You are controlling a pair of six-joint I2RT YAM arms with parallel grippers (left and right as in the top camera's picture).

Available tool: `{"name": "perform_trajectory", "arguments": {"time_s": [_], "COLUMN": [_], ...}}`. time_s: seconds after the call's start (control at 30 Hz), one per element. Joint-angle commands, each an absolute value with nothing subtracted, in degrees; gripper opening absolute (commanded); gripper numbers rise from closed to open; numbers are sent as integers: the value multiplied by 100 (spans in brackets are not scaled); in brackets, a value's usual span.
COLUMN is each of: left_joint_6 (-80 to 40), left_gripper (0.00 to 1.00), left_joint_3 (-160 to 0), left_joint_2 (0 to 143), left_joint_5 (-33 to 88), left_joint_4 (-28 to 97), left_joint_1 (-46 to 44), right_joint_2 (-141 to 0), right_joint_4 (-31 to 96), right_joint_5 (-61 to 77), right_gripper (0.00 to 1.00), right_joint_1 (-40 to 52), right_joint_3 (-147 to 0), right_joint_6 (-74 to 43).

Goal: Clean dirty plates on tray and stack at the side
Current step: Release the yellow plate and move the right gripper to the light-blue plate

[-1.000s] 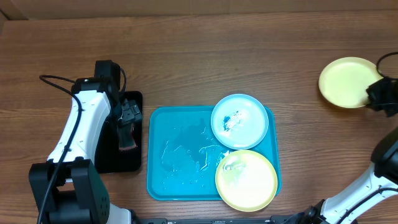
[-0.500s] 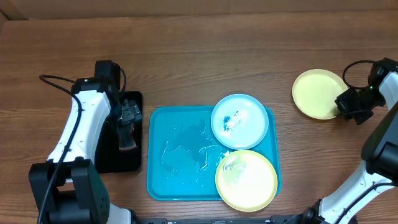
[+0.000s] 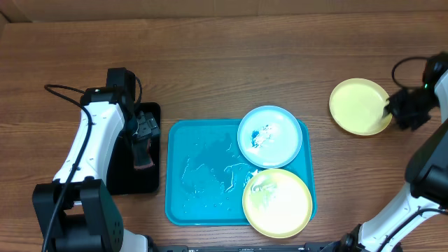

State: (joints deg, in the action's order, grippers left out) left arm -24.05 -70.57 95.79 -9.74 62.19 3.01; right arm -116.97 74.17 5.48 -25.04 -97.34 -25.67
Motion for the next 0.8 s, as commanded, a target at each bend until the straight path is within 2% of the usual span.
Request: {"name": "perform_trajectory", "arguments": {"time_s": [0.0,0.03,0.1,0.27,0.4,0.53,0.77], "left_joint_6": [-2423,-2423,-2423,-2324,-2220,-2163,-2119], "left_gripper": [100,100,100,99,89,90,92], "left_joint_3": [-7185,-7185,-7185,-7183,-7183,-7183,-7183], "left_joint_2": [9588,9588,9588,9588,9588,9588,9588], "left_joint_5": [-1072,-1072,-1072,-1070,-1068,-1066,-1066], "left_joint_4": [6193,6191,6187,6121,6106,6114,6104], "left_joint_1": [298,298,298,298,298,298,298], "right_joint_2": [-10877,-10774,-10604,-10556,-10554,-10554,-10556], "right_joint_4": [7686,7808,8042,8715,8726,8342,7581], "right_joint_5": [521,521,580,1103,1164,1162,1166], "right_gripper": [43,50,51,46,41,29,29], "right_joint_1": [-2099,-1981,-1706,-1061,-458,60,316], "right_joint_3": [-10486,-10608,-10718,-10525,-9850,-8919,-7693], "right_joint_6": [-2049,-1894,-1605,-1601,-1601,-1614,-1599]}}
